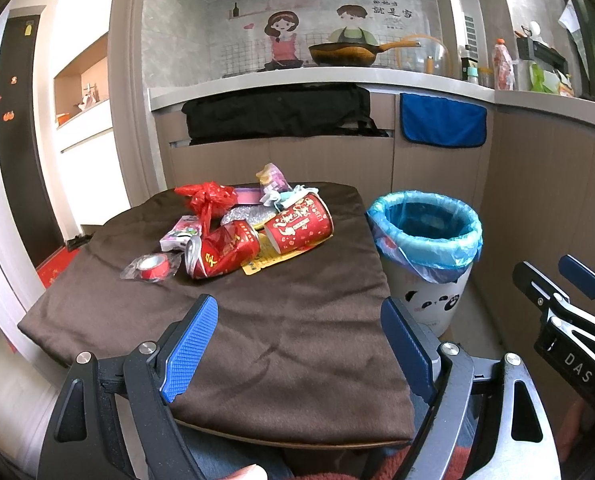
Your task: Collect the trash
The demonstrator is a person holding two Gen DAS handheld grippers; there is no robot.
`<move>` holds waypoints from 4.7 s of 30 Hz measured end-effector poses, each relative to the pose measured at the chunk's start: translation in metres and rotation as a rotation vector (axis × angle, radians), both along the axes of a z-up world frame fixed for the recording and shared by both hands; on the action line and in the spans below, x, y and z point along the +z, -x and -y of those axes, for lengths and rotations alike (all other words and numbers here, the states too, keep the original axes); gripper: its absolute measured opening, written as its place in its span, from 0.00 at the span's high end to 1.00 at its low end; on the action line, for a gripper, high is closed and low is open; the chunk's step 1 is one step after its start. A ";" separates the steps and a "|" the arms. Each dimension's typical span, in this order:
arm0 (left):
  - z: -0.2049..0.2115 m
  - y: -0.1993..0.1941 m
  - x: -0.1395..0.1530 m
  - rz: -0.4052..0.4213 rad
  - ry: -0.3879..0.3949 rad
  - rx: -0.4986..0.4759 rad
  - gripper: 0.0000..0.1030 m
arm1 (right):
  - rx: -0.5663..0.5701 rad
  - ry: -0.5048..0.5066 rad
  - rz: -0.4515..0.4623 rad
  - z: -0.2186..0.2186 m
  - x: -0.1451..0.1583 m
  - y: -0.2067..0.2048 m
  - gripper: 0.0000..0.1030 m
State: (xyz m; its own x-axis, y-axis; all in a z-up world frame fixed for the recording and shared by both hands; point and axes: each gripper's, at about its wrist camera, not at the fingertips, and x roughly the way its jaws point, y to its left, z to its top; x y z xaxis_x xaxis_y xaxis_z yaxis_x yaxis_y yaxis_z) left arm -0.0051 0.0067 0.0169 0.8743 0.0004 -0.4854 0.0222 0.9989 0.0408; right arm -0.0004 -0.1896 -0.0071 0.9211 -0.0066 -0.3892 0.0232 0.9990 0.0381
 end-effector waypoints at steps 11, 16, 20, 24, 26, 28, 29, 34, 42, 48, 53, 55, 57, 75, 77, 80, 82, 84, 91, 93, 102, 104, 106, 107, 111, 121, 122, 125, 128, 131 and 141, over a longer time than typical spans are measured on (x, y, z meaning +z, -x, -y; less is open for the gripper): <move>-0.001 -0.001 -0.001 0.002 0.001 0.002 0.19 | 0.000 -0.003 0.000 0.000 0.000 0.000 0.30; -0.001 -0.001 -0.001 0.002 0.001 0.002 0.19 | -0.001 -0.003 0.000 0.000 0.000 0.000 0.30; -0.002 -0.002 -0.001 0.002 0.001 0.002 0.19 | 0.000 -0.004 -0.001 0.000 0.000 -0.001 0.30; -0.002 -0.001 -0.002 0.004 0.002 0.002 0.19 | -0.001 -0.005 -0.002 0.000 0.000 -0.001 0.30; -0.002 -0.002 -0.001 0.003 0.002 0.001 0.19 | -0.001 -0.004 0.000 0.000 0.000 -0.001 0.30; -0.002 -0.001 -0.001 0.003 0.002 0.002 0.19 | 0.000 -0.003 0.000 0.000 0.000 -0.001 0.30; -0.002 -0.001 -0.001 0.003 0.002 0.002 0.19 | 0.000 -0.004 -0.001 0.000 0.000 -0.001 0.30; -0.002 -0.001 -0.001 0.003 0.003 0.002 0.19 | -0.001 -0.005 0.000 0.000 0.000 -0.001 0.30; -0.002 -0.001 -0.001 0.003 0.003 0.001 0.19 | -0.002 -0.005 0.001 0.000 0.000 0.000 0.30; -0.002 -0.001 -0.001 0.003 0.003 0.001 0.19 | -0.001 -0.006 -0.001 0.000 0.000 0.000 0.30; -0.002 -0.002 -0.001 0.002 0.003 0.001 0.19 | -0.002 -0.005 -0.001 0.001 0.000 -0.001 0.30; -0.002 -0.002 -0.001 0.001 0.004 0.001 0.19 | 0.000 -0.008 -0.003 0.001 0.000 -0.001 0.30; -0.002 -0.002 -0.002 -0.001 0.005 0.006 0.19 | -0.003 -0.004 0.000 0.000 -0.001 -0.001 0.30; -0.046 -0.118 -0.013 -0.046 0.011 0.079 0.19 | 0.118 0.057 -0.006 -0.025 0.016 -0.097 0.30; -0.057 -0.140 -0.017 -0.072 0.018 0.087 0.19 | 0.137 0.059 -0.027 -0.031 0.015 -0.120 0.30; -0.076 -0.167 -0.022 -0.079 0.022 0.096 0.19 | 0.162 0.047 -0.062 -0.040 0.010 -0.154 0.30; -0.089 -0.178 -0.023 -0.065 0.025 0.099 0.19 | 0.172 0.052 -0.081 -0.048 0.006 -0.175 0.30; -0.102 -0.187 -0.023 -0.052 0.039 0.103 0.19 | 0.187 0.053 -0.098 -0.055 0.002 -0.191 0.30; -0.139 -0.210 -0.023 -0.063 0.050 0.115 0.19 | 0.293 0.056 -0.139 -0.097 -0.005 -0.238 0.31; -0.147 -0.210 -0.025 -0.075 0.065 0.117 0.19 | 0.320 0.050 -0.143 -0.108 -0.006 -0.245 0.31; -0.161 -0.206 -0.033 -0.106 0.087 0.108 0.19 | 0.438 0.072 -0.239 -0.152 -0.026 -0.277 0.56; -0.161 -0.207 -0.032 -0.106 0.096 0.101 0.19 | 0.460 0.048 -0.244 -0.151 -0.027 -0.277 0.63; -0.158 -0.207 -0.031 -0.087 0.061 0.100 0.19 | 0.470 0.050 -0.242 -0.152 -0.027 -0.276 0.66; -0.156 -0.209 -0.030 -0.085 0.042 0.102 0.18 | 0.481 0.054 -0.237 -0.151 -0.026 -0.274 0.69; -0.156 -0.216 -0.030 -0.110 0.082 0.061 0.19 | 0.517 0.056 -0.219 -0.146 -0.020 -0.265 0.80; -0.151 -0.240 -0.019 -0.137 0.129 0.016 0.19 | 0.508 0.086 -0.165 -0.135 -0.005 -0.243 0.98; -0.149 -0.246 -0.017 -0.148 0.131 -0.008 0.19 | 0.505 0.085 -0.165 -0.134 -0.005 -0.242 0.98; -0.137 -0.263 -0.008 -0.150 0.070 -0.027 0.19 | 0.495 0.070 -0.166 -0.129 -0.002 -0.242 0.98; -0.127 -0.284 -0.001 -0.153 0.049 -0.018 0.19 | 0.485 0.068 -0.165 -0.126 0.000 -0.242 0.98; -0.118 -0.312 0.008 -0.163 0.096 -0.005 0.19 | 0.474 0.063 -0.178 -0.124 0.000 -0.245 0.98; -0.068 -0.413 0.000 -0.257 0.132 -0.005 0.27 | 0.425 0.052 -0.189 -0.112 -0.001 -0.250 0.98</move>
State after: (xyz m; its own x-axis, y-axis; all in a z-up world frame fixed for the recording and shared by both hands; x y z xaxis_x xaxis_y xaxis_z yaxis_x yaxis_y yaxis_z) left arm 0.4084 0.0751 0.0170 0.7223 -0.0811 -0.6868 0.0196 0.9951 -0.0969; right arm 0.2495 -0.0774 -0.0081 0.7594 0.3321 -0.5595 -0.3865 0.9220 0.0226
